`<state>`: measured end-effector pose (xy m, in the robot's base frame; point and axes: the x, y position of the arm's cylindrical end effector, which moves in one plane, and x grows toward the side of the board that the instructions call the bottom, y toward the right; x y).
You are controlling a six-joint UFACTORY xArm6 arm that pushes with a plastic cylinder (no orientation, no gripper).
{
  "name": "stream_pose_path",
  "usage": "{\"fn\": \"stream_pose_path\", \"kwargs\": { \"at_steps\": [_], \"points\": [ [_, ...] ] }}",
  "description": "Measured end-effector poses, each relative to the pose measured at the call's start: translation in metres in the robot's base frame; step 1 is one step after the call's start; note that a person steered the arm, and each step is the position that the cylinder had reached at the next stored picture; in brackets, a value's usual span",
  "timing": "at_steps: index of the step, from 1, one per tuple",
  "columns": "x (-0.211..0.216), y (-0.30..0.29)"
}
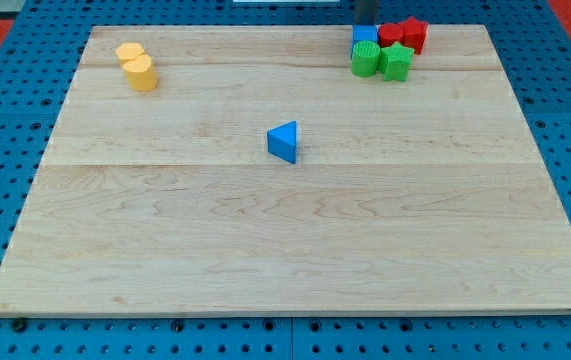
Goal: Push the blue cube to the left side of the triangle
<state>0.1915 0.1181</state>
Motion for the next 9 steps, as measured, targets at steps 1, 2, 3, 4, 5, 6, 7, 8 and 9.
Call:
{"fn": "stream_pose_path", "kwargs": {
  "at_steps": [1, 2, 3, 4, 5, 6, 7, 8, 9],
  "points": [
    [0.011, 0.004],
    [0.033, 0.001],
    [0.041, -0.027],
    [0.051, -0.028],
    [0.051, -0.048],
    [0.051, -0.057],
    [0.05, -0.057],
    [0.05, -0.057],
    [0.05, -0.057]
  ]
}}
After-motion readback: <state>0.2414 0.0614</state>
